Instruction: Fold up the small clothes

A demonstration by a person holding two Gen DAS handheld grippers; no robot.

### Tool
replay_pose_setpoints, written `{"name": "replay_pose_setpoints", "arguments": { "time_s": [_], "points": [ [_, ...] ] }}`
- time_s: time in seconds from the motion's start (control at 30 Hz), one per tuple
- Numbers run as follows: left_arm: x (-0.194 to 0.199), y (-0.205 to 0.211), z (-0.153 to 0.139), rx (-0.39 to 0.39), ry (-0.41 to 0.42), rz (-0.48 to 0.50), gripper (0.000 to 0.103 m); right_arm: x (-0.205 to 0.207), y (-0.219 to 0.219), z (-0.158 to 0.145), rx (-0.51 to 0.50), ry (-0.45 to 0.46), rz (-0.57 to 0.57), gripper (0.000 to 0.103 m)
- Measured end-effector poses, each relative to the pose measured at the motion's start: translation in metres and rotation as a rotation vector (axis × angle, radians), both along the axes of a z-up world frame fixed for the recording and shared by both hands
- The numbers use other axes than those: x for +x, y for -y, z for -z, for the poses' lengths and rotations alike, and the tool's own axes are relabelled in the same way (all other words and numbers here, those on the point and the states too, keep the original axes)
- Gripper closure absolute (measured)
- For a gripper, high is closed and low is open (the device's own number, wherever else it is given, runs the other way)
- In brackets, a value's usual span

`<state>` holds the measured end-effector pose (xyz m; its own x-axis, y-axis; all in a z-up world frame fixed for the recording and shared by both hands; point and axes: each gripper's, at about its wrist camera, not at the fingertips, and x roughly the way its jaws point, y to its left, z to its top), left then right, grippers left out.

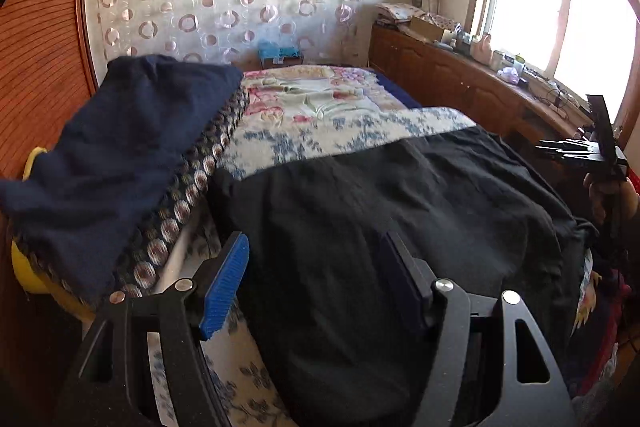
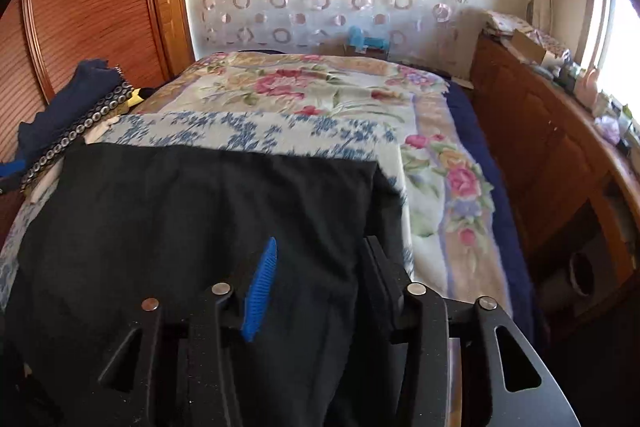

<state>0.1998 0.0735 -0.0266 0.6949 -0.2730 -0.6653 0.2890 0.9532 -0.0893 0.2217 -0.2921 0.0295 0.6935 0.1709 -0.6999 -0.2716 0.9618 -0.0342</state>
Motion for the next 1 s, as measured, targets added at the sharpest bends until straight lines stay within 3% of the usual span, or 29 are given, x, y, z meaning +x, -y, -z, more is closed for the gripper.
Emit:
{"name": "replay_pose_setpoints", "arguments": {
  "time_s": [0.17, 0.33, 0.5, 0.63, 0.8, 1.0],
  "points": [
    [-0.013, 0.016, 0.025, 0.007, -0.053, 0.015, 0.034, -0.017, 0.026, 0.016, 0.045, -0.015, -0.008, 0.056],
    [-0.013, 0.031, 0.045, 0.032, -0.102, 0.05, 0.034, -0.048, 0.024, 0.038, 0.064, -0.039, -0.011, 0.056],
    [-0.012, 0.04, 0.062, 0.052, -0.141, 0.052, 0.034, -0.041, 0.019, 0.049, 0.038, -0.052, 0.006, 0.056],
    [-0.015, 0.043, 0.064, 0.073, -0.122, 0.048, 0.033, -0.038, 0.018, 0.05, 0.031, -0.032, 0.017, 0.054],
    [-0.017, 0.058, 0.069, 0.147, -0.114, 0.068, 0.022, -0.042, 0.013, 0.057, 0.018, -0.025, 0.03, 0.046],
    [-0.019, 0.056, 0.069, 0.14, -0.118, 0.069, 0.02, -0.039, 0.012, 0.063, 0.023, -0.023, 0.032, 0.045]
  ]
}}
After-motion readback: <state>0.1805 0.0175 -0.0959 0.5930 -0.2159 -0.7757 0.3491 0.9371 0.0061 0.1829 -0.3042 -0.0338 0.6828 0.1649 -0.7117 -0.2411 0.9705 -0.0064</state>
